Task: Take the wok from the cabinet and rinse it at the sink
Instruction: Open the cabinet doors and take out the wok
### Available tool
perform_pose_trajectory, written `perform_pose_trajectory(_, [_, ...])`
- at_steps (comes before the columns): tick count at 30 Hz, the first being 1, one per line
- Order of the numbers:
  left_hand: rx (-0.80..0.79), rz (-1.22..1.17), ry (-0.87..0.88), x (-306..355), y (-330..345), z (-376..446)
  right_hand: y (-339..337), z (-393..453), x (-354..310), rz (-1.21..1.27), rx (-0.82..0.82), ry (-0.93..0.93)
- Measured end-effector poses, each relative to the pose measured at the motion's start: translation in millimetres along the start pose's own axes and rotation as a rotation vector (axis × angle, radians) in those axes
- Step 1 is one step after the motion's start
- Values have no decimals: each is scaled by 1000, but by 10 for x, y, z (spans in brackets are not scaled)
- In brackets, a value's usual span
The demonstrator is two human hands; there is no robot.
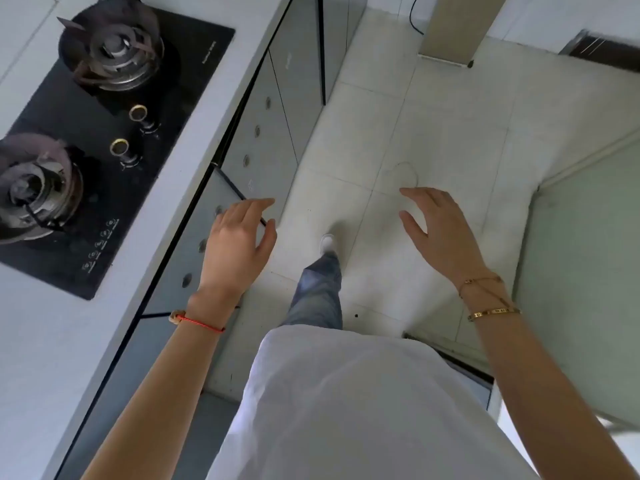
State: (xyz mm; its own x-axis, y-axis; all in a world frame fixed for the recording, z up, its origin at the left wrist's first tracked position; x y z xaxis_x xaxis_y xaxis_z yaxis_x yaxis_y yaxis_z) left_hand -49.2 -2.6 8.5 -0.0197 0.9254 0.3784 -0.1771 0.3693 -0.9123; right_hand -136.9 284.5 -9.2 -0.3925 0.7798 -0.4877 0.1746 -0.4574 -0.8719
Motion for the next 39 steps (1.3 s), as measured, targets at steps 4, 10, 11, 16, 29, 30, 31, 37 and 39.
perform_pose_trajectory(4, [24,-35,-14,-132,140,710,-10,642,224,11,-3,26])
perform_pose_trajectory(10, [56,-38,-5,-231,264,2040,-179,1898,545,8,41,37])
perform_pose_trajectory(11, [52,-44,-1,-238,280,2260,-222,2105,590,5,49,35])
perform_pose_trajectory(16, [40,-77,0,-244,374,3191,-397,2985,829,5,71,41])
perform_pose_trajectory(29, [130,-64,-208,-162,981,5388,-686,5649,1822,26,-38,-155])
perform_pose_trajectory(30, [146,-58,-240,-130,1025,5578,-756,5899,1914,21,-52,-187])
perform_pose_trajectory(31, [165,-56,-280,-91,1061,5748,-824,6145,1999,19,-71,-219])
perform_pose_trajectory(37, [251,-48,-487,111,1242,6653,-1113,7483,2328,-14,-175,-376])
perform_pose_trajectory(39, [262,-37,-543,122,1288,6884,-1118,7846,2365,-16,-212,-412])
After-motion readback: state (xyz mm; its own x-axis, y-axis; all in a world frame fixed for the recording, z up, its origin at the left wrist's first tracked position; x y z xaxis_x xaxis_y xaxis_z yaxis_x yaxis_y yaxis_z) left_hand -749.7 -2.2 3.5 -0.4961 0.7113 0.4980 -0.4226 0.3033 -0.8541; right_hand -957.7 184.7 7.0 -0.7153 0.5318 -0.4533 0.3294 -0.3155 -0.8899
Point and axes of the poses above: each hand's wrist, its own z-axis towards the middle knuckle, its own y-axis out of the palm, x = y × z, the point moved 5 cm from there along z, towards the middle knuckle, and after that the axes turned 2 degrees about -y, right-handed, at the moved point
